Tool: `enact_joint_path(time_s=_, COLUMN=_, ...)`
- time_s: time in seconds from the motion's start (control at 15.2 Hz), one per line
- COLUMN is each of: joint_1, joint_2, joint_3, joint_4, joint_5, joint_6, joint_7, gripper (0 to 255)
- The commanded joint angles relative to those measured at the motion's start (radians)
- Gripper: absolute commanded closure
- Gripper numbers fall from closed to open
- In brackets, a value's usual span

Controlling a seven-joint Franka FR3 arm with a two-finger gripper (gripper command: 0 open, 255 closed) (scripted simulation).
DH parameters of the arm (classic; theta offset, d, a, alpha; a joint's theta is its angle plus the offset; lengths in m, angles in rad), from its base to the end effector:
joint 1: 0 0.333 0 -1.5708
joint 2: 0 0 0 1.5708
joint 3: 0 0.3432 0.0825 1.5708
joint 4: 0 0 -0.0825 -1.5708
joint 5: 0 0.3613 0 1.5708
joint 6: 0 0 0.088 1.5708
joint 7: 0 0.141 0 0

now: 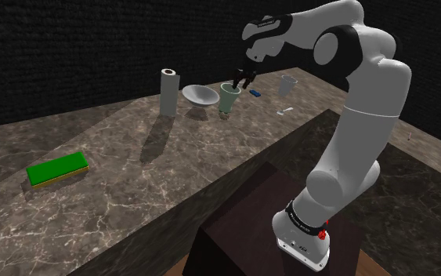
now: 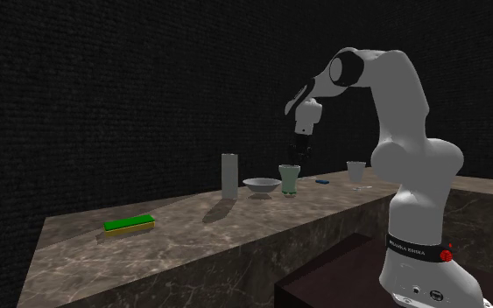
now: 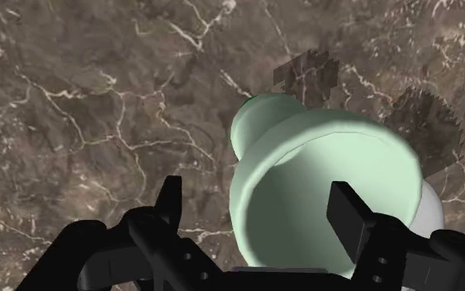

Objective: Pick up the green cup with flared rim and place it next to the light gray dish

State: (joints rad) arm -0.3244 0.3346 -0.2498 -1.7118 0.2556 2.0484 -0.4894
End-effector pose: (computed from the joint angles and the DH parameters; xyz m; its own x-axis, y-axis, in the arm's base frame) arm 0.5552 -0.3165 0.4038 0.9788 -0.1902 0.0758 -0.1799 -0.9756 -0.1257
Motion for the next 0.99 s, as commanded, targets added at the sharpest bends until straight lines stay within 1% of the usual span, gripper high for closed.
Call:
enact_joint_path(time_s=0.0, joint_1=0.000, joint_2=0.000, joint_3=0.000, joint_4=0.000, joint_5=0.000, joint_6=0.000, joint_7=0.000, gripper=0)
enact_joint_path(time_s=0.13, joint_1=0.000, joint_2=0.000, joint_3=0.000, joint_4=0.000, joint_5=0.000, joint_6=0.000, joint_7=0.000, gripper=0)
enact_joint_path(time_s=0.4, joint_1=-0.007, joint_2=-0.037, joint_3=-0.010, joint_4=0.075, joint_5=-0.018, joint_6=-0.111, joint_7=0.013, gripper=0)
enact_joint_path(time_s=0.92, joint_1=-0.007, joint_2=-0.037, joint_3=-0.010, joint_4=0.075, joint_5=-0.018, joint_6=-0.111, joint_7=0.013, gripper=0)
